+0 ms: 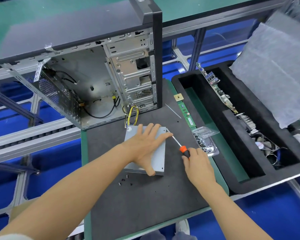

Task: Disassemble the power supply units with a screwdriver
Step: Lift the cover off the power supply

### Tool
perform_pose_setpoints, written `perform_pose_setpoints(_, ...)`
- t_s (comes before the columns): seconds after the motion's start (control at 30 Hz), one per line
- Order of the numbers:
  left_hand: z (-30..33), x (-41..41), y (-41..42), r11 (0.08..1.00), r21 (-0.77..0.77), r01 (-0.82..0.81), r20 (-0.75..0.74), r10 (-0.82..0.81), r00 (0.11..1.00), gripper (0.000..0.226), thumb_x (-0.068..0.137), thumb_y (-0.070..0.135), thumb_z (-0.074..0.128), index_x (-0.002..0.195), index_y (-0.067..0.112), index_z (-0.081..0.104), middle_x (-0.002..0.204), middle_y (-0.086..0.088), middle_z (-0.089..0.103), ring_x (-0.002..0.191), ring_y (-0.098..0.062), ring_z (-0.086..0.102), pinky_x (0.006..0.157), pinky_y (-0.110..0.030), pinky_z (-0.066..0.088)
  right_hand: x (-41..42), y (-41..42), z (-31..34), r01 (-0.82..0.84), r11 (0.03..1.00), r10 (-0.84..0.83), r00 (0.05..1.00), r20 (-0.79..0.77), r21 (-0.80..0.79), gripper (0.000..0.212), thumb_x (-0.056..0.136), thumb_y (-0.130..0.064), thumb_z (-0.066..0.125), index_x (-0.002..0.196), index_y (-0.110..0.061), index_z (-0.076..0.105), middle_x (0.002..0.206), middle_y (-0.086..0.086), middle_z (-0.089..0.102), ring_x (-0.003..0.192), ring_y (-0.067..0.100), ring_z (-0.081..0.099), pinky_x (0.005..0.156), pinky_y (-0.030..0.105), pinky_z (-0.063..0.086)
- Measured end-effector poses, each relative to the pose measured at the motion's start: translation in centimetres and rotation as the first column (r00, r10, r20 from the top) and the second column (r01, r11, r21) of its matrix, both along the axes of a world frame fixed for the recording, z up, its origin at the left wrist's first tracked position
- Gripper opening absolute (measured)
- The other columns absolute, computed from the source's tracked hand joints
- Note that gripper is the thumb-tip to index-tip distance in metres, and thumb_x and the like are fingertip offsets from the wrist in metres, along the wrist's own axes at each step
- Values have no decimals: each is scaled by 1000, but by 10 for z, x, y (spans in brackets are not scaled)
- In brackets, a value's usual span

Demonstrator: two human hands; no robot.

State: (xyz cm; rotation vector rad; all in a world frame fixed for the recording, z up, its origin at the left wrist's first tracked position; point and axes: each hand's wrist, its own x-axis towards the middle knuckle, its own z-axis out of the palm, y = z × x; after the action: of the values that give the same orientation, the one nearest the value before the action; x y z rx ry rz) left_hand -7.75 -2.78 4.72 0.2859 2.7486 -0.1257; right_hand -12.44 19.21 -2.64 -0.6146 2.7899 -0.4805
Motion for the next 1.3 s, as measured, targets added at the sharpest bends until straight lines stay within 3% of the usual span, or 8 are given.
perform_pose_setpoints(0.1, 1, 1, -2, 1000, 7, -3, -20, 4, 1000, 140, 37, 75, 65, 152, 27, 2, 139, -14, 24, 123, -36, 29, 103, -58, 27, 0, 21, 3, 61, 974, -33, 991, 131, -218, 4, 98, -22, 56, 97, -21, 53, 81, -4, 55, 77, 21, 49, 61, 31, 37)
perform_pose_setpoints(0.2, 1, 2, -2, 1000, 21, -5, -26, 5, 1000, 139, 36, 75, 65, 152, 27, 3, 139, -14, 25, 123, -36, 30, 104, -59, 27, 3, 44, -1, 45, 975, 2, 978, 208, -220, 14, 98, -19, 55, 111, -26, 55, 87, -13, 50, 89, 22, 47, 76, 40, 44)
perform_pose_setpoints(0.3, 1, 2, -2, 1000, 29, -11, -34, 12, 999, 139, 36, 75, 65, 152, 27, 5, 139, -12, 25, 122, -35, 31, 103, -57, 28, 8, 55, -2, 37, 966, 24, 972, 235, -254, 28, 100, -19, 54, 126, -27, 54, 93, -16, 48, 97, 20, 45, 88, 40, 40)
perform_pose_setpoints(0.47, 1, 3, -2, 1000, 18, -18, -43, 19, 999, 139, 35, 77, 61, 152, 26, 7, 139, -11, 26, 122, -34, 31, 102, -56, 29, 11, 56, 2, -28, 954, 88, 978, 190, -298, 29, 99, -15, 57, 125, -28, 58, 91, -22, 46, 92, 18, 45, 89, 44, 41)
perform_pose_setpoints(0.8, 2, 3, 0, 1000, 18, -15, -39, 16, 999, 134, 37, 77, 62, 150, 30, 10, 139, -10, 25, 122, -33, 31, 103, -55, 28, 5, 68, -1, -39, 963, 96, 974, 203, -265, 29, 100, -19, 53, 127, -31, 56, 96, -14, 52, 94, 12, 42, 93, 46, 42)
perform_pose_setpoints(0.97, 1, 3, -1, 1000, 24, -13, -37, 14, 999, 133, 38, 78, 62, 150, 31, 10, 141, -11, 24, 124, -33, 30, 105, -56, 26, 4, 69, 6, -87, 957, 134, 979, 155, -278, 28, 98, -20, 58, 123, -32, 58, 86, -17, 49, 87, 8, 42, 85, 42, 44)
perform_pose_setpoints(1.17, -2, 3, -1, 999, 38, -18, -58, 20, 998, 133, 37, 80, 62, 150, 32, 11, 143, -11, 23, 126, -34, 29, 106, -57, 24, -18, 75, 37, -248, 957, 233, 966, -110, -150, 34, 88, -17, 72, 120, -25, 67, 87, -7, 53, 81, 21, 46, 58, 33, 43)
perform_pose_setpoints(1.3, -4, 4, -2, 999, 45, -13, -68, 16, 998, 134, 37, 81, 62, 150, 32, 11, 144, -11, 23, 127, -34, 29, 107, -58, 23, -40, 75, 65, -329, 935, 317, 943, -99, -132, 39, 86, -21, 75, 123, -26, 68, 96, -4, 55, 86, 21, 56, 69, 41, 53)
